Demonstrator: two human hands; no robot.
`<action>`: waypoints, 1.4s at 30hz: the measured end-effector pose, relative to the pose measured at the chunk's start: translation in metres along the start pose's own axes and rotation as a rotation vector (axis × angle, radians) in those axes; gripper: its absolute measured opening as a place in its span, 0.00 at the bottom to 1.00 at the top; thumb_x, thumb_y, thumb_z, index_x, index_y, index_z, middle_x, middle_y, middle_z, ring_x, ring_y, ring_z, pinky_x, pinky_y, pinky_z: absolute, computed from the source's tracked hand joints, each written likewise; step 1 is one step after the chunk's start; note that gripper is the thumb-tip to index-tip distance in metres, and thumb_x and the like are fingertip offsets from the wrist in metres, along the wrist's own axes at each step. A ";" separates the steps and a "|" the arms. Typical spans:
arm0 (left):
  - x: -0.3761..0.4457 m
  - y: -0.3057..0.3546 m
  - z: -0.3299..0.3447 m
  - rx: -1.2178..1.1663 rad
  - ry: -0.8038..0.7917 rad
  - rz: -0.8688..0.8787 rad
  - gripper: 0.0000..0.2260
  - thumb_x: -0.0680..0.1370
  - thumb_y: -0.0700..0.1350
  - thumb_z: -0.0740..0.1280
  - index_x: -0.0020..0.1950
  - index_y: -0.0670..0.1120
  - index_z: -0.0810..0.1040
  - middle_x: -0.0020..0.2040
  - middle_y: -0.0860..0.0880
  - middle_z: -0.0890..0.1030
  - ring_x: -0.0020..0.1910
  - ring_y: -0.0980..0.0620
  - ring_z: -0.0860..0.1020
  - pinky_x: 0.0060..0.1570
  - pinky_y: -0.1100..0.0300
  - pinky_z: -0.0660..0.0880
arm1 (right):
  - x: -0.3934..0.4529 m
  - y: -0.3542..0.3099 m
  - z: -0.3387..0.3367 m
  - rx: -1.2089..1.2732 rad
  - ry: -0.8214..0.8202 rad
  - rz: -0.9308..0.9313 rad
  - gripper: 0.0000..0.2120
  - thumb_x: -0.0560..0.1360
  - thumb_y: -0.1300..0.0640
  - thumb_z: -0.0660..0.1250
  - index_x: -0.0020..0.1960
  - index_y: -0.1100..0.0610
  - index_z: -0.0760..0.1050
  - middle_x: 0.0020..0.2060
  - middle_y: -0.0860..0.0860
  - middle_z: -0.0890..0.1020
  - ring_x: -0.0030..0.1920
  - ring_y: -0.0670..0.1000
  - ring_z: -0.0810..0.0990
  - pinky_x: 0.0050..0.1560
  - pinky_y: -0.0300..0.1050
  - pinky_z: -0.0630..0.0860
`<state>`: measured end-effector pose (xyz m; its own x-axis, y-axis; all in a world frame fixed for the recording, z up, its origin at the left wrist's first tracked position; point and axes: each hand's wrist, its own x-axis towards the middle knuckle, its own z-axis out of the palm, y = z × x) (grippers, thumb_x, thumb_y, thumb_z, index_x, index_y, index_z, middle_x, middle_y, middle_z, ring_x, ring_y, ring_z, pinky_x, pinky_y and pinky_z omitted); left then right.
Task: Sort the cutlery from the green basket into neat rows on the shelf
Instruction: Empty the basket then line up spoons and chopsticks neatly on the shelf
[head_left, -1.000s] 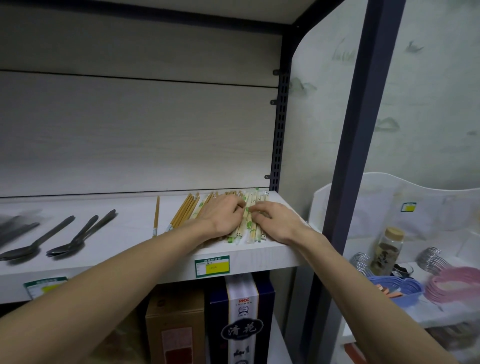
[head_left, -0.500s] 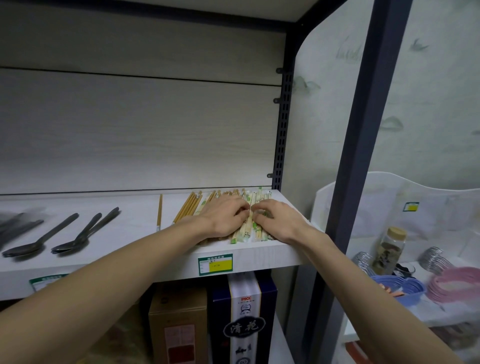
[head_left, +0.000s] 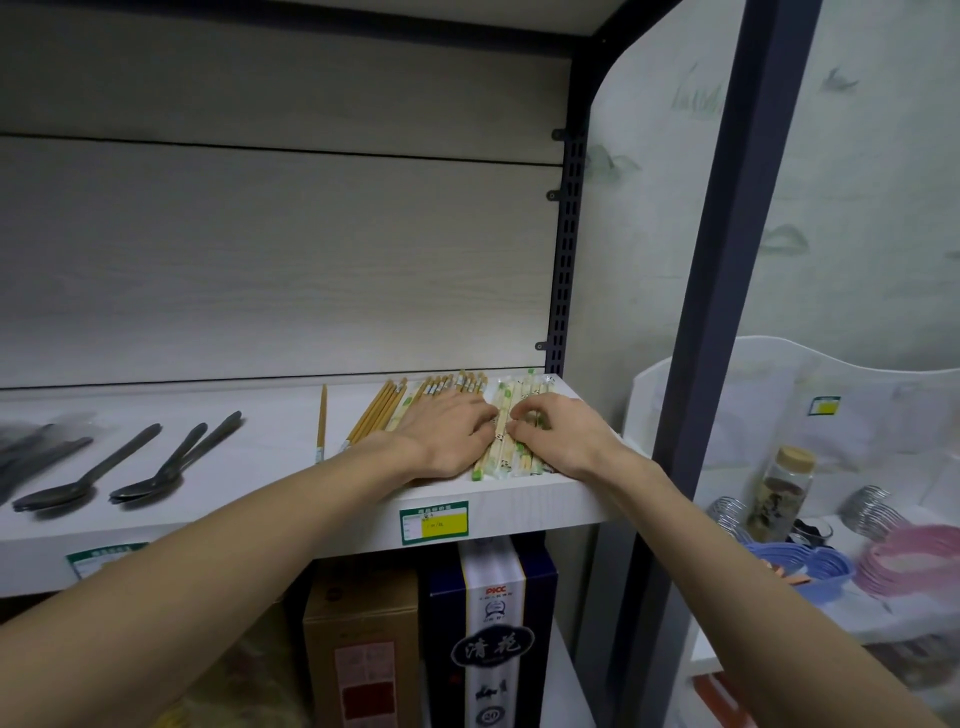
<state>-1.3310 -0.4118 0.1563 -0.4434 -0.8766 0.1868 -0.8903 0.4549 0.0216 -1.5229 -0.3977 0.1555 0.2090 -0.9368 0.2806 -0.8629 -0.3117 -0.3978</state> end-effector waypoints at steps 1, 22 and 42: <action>-0.001 0.000 0.000 0.001 -0.003 -0.006 0.22 0.83 0.56 0.50 0.68 0.50 0.76 0.63 0.50 0.78 0.62 0.48 0.74 0.63 0.45 0.72 | -0.001 -0.002 0.000 -0.011 -0.017 -0.008 0.19 0.80 0.44 0.63 0.67 0.49 0.77 0.65 0.49 0.80 0.63 0.53 0.78 0.63 0.47 0.74; -0.023 -0.075 -0.034 -0.085 0.058 -0.480 0.16 0.76 0.61 0.69 0.44 0.49 0.83 0.42 0.51 0.84 0.46 0.48 0.82 0.49 0.52 0.80 | 0.039 -0.065 0.009 -0.121 -0.088 -0.045 0.16 0.78 0.48 0.62 0.63 0.49 0.79 0.60 0.52 0.82 0.58 0.55 0.80 0.57 0.49 0.77; -0.023 -0.088 -0.029 -0.114 0.070 -0.425 0.08 0.76 0.55 0.70 0.47 0.52 0.84 0.47 0.53 0.83 0.49 0.51 0.80 0.44 0.56 0.75 | 0.045 -0.097 0.016 -0.082 -0.225 0.006 0.14 0.76 0.44 0.67 0.39 0.53 0.74 0.37 0.50 0.80 0.41 0.52 0.80 0.44 0.48 0.78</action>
<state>-1.2394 -0.4274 0.1789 -0.0292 -0.9785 0.2040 -0.9732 0.0744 0.2178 -1.4225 -0.4119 0.1924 0.2934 -0.9532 0.0734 -0.8969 -0.3010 -0.3238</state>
